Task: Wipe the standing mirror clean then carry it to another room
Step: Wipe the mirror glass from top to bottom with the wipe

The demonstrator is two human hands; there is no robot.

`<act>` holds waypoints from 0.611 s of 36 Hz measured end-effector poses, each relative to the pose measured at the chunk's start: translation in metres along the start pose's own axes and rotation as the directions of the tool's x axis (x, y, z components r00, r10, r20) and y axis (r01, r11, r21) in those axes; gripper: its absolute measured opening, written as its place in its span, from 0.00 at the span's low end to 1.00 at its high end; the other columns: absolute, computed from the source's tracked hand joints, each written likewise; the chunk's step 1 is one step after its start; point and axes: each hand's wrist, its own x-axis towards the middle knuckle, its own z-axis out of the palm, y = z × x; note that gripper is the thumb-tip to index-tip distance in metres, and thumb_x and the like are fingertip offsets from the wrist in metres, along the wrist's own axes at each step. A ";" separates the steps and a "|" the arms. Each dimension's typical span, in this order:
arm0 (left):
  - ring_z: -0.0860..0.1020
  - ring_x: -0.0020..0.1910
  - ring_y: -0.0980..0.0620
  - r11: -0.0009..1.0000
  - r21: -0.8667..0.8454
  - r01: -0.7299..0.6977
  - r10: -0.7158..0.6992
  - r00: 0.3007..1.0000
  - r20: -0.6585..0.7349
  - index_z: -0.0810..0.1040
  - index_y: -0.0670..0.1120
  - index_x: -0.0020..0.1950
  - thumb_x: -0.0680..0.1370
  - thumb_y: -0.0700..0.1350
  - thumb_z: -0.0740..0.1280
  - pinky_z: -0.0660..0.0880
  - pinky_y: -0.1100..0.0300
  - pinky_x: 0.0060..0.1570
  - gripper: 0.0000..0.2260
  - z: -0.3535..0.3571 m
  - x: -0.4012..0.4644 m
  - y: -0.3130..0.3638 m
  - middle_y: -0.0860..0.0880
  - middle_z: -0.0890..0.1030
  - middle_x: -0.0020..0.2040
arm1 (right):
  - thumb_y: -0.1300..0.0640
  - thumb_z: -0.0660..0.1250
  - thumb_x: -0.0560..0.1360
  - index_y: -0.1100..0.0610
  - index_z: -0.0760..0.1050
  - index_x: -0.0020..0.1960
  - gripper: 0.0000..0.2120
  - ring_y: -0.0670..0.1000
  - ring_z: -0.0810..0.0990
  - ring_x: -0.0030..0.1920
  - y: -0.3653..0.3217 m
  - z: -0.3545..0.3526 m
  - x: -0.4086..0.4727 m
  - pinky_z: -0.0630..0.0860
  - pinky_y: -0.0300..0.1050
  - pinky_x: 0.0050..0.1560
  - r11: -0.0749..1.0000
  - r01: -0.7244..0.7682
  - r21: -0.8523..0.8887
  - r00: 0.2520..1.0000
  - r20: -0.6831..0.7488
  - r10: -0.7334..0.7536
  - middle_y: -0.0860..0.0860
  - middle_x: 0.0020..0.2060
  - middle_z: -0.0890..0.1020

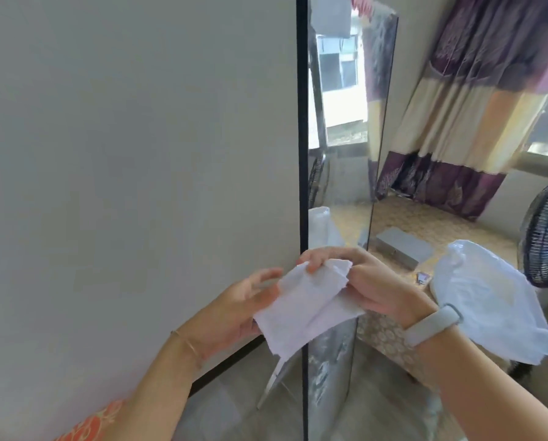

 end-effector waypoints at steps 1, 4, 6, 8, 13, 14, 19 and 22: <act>0.80 0.54 0.51 0.994 0.104 -0.011 0.013 1.000 -0.018 0.74 0.49 0.61 0.68 0.58 0.71 0.78 0.60 0.49 0.25 0.010 0.007 0.002 0.48 0.82 0.56 | 0.75 0.57 0.73 0.53 0.82 0.42 0.22 0.49 0.81 0.46 -0.003 -0.008 -0.001 0.79 0.41 0.42 1.000 0.000 0.005 1.000 -0.032 0.000 0.51 0.46 0.82; 0.81 0.46 0.52 0.966 0.246 -0.076 0.123 0.975 -0.183 0.81 0.48 0.51 0.69 0.53 0.69 0.78 0.59 0.48 0.14 0.033 0.025 0.010 0.49 0.84 0.46 | 0.60 0.64 0.74 0.54 0.76 0.59 0.14 0.49 0.82 0.44 -0.003 -0.025 -0.004 0.80 0.42 0.41 0.974 0.060 0.220 0.992 -0.125 -0.033 0.53 0.47 0.83; 0.81 0.46 0.50 0.946 0.282 -0.159 0.240 0.928 -0.284 0.81 0.49 0.49 0.71 0.52 0.70 0.78 0.55 0.49 0.10 0.042 0.036 0.019 0.47 0.84 0.47 | 0.45 0.70 0.67 0.56 0.74 0.62 0.27 0.51 0.81 0.50 0.008 -0.034 -0.005 0.80 0.45 0.48 0.918 0.030 0.395 0.998 -0.062 -0.006 0.54 0.51 0.82; 0.80 0.44 0.51 0.913 0.323 -0.248 0.355 0.874 -0.332 0.80 0.50 0.48 0.73 0.48 0.70 0.78 0.57 0.45 0.05 0.049 0.046 0.031 0.46 0.83 0.47 | 0.37 0.72 0.62 0.58 0.70 0.66 0.39 0.58 0.75 0.62 0.018 -0.036 -0.004 0.75 0.52 0.59 0.899 -0.047 0.435 0.999 0.044 0.030 0.57 0.62 0.77; 0.79 0.44 0.58 0.770 0.542 -0.336 0.522 0.820 -0.234 0.77 0.52 0.52 0.75 0.44 0.68 0.76 0.68 0.42 0.08 0.061 0.077 0.060 0.53 0.82 0.46 | 0.36 0.63 0.69 0.56 0.75 0.61 0.30 0.53 0.79 0.55 0.001 -0.038 0.011 0.77 0.46 0.51 0.927 0.081 0.365 0.997 -0.035 -0.073 0.56 0.57 0.79; 0.79 0.45 0.57 0.730 0.593 -0.340 0.542 0.816 -0.199 0.77 0.53 0.53 0.75 0.44 0.67 0.76 0.69 0.42 0.08 0.061 0.084 0.066 0.53 0.82 0.47 | 0.37 0.63 0.69 0.55 0.77 0.58 0.27 0.50 0.80 0.50 -0.008 -0.041 0.016 0.77 0.43 0.48 0.934 0.121 0.337 0.992 -0.062 -0.107 0.55 0.53 0.81; 0.76 0.44 0.56 0.481 0.816 -0.321 0.693 0.709 -0.130 0.78 0.50 0.54 0.76 0.48 0.66 0.71 0.75 0.41 0.08 0.056 0.119 0.110 0.51 0.79 0.47 | 0.43 0.66 0.71 0.58 0.72 0.63 0.26 0.52 0.77 0.55 -0.053 -0.067 0.033 0.77 0.49 0.55 0.948 0.168 0.271 0.985 -0.090 -0.149 0.56 0.56 0.79; 0.74 0.42 0.57 0.344 0.882 -0.322 0.754 0.654 -0.056 0.78 0.51 0.57 0.76 0.50 0.66 0.70 0.73 0.40 0.11 0.052 0.135 0.134 0.52 0.76 0.45 | 0.51 0.60 0.74 0.60 0.76 0.56 0.17 0.51 0.80 0.47 -0.076 -0.080 0.045 0.75 0.51 0.55 0.941 0.249 0.229 0.964 -0.151 -0.218 0.54 0.47 0.82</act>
